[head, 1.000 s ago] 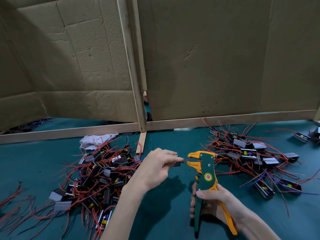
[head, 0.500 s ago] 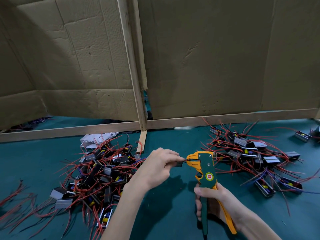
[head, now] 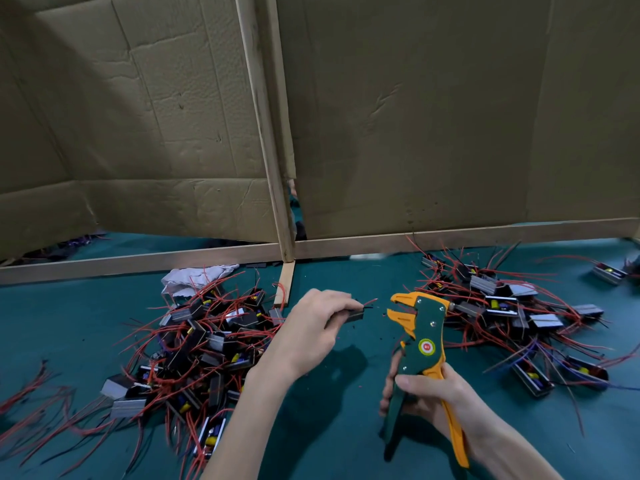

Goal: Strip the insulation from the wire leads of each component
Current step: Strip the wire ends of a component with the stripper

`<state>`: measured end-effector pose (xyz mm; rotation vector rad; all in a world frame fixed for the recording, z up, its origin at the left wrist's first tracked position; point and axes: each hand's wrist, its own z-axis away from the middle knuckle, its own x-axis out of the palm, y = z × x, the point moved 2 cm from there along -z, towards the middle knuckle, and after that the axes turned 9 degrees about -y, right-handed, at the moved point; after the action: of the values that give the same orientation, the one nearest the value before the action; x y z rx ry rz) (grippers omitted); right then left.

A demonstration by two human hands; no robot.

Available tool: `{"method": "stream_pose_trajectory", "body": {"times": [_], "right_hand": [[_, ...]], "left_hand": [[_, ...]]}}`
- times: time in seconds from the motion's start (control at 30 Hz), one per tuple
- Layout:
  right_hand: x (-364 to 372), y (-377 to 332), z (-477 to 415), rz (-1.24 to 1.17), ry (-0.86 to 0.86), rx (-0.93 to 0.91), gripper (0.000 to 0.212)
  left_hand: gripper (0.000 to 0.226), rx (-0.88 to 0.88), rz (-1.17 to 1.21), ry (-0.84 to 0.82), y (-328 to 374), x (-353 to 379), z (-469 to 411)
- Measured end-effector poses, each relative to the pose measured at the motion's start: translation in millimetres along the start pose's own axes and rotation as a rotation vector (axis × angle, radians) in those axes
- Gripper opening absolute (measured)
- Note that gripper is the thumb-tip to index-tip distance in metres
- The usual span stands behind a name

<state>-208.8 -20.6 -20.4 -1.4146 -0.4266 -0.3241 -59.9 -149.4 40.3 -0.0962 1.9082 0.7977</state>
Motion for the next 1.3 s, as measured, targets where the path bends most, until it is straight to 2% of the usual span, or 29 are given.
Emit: {"method": "stream_pose_trajectory", "body": {"times": [0.53, 0.67, 0.77, 0.87, 0.97, 1.07, 1.17, 1.3], "right_hand": [[3, 2, 3, 0.036, -0.027, 0.077, 0.033], [3, 2, 4, 0.053, 0.036, 0.102, 0.030], [5, 6, 2, 0.106, 0.152, 0.113, 0.029], [3, 9, 2, 0.189, 0.212, 0.114, 0.039], [9, 7, 4, 0.014, 0.008, 0.116, 0.025], [12, 5, 2, -0.161, -0.093, -0.006, 0.034], [5, -2, -1, -0.219, 0.001, -0.136, 0.024], [-8, -5, -5, -0.278, 0.171, -0.099, 0.017]], "left_hand": [[0.024, 0.024, 0.014, -0.068, 8, 4, -1], [0.025, 0.024, 0.011, -0.067, 9, 2, 0], [0.024, 0.027, 0.015, -0.054, 8, 2, -1], [0.026, 0.024, 0.005, -0.072, 7, 7, -1], [0.025, 0.038, 0.014, -0.067, 7, 11, -2], [0.022, 0.021, 0.010, -0.036, 2, 9, -2], [0.021, -0.023, 0.043, 0.027, 3, 8, -2], [0.019, 0.017, 0.080, 0.193, 29, 13, -22]]}}
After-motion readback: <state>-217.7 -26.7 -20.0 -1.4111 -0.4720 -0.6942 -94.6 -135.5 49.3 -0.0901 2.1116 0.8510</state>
